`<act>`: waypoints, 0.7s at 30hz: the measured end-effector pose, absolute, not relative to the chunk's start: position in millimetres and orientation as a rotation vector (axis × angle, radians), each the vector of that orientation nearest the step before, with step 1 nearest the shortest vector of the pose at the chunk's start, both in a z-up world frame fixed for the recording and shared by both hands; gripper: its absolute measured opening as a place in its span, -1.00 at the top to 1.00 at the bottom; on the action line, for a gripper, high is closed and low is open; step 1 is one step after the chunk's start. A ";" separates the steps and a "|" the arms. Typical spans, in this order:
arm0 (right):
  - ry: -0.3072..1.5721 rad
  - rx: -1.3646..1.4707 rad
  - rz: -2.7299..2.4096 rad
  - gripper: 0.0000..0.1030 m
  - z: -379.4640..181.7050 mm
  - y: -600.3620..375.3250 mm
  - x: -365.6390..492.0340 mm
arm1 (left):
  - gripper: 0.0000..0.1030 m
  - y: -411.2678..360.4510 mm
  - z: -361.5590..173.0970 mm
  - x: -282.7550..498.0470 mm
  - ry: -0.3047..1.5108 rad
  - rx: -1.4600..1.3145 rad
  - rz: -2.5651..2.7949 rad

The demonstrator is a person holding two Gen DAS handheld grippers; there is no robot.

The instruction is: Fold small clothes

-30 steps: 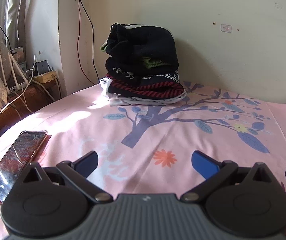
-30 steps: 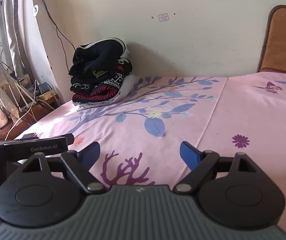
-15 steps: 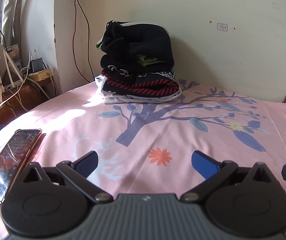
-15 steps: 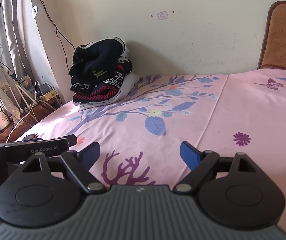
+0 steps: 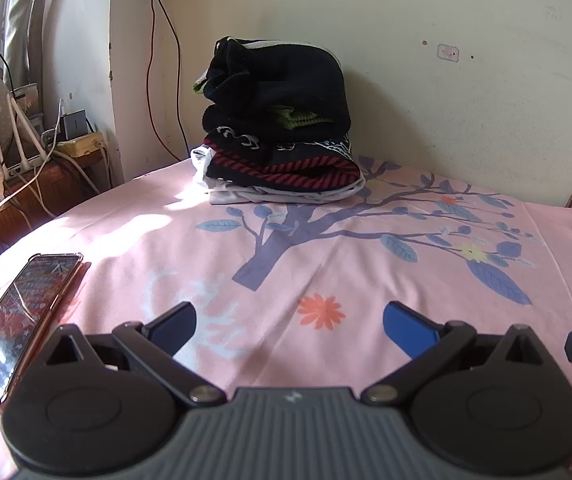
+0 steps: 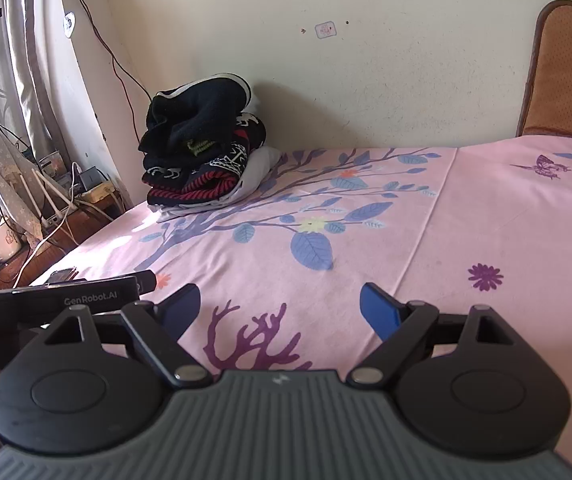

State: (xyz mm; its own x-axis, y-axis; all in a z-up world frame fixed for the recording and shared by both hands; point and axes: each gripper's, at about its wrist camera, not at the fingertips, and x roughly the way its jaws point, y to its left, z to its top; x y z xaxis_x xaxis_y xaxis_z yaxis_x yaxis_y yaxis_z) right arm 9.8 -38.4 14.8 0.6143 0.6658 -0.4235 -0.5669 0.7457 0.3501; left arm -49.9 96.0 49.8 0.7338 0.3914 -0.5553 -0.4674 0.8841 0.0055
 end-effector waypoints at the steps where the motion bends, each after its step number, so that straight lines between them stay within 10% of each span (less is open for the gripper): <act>1: 0.564 0.189 0.715 -0.73 14.7 -38.4 9.9 | -1.00 95.8 49.9 -50.0 0.578 -0.137 0.475; 21: 0.565 0.188 0.718 -0.73 14.3 -39.0 9.8 | -1.00 94.9 50.9 -52.4 0.561 -0.129 0.483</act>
State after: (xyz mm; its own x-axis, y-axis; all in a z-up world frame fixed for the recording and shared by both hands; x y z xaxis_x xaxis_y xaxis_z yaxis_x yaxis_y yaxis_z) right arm 9.8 -39.0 14.3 0.6123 0.6678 -0.4233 -0.5689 0.7439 0.3507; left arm -52.4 94.9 50.9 0.7387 0.4038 -0.5397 -0.4730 0.8810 0.0119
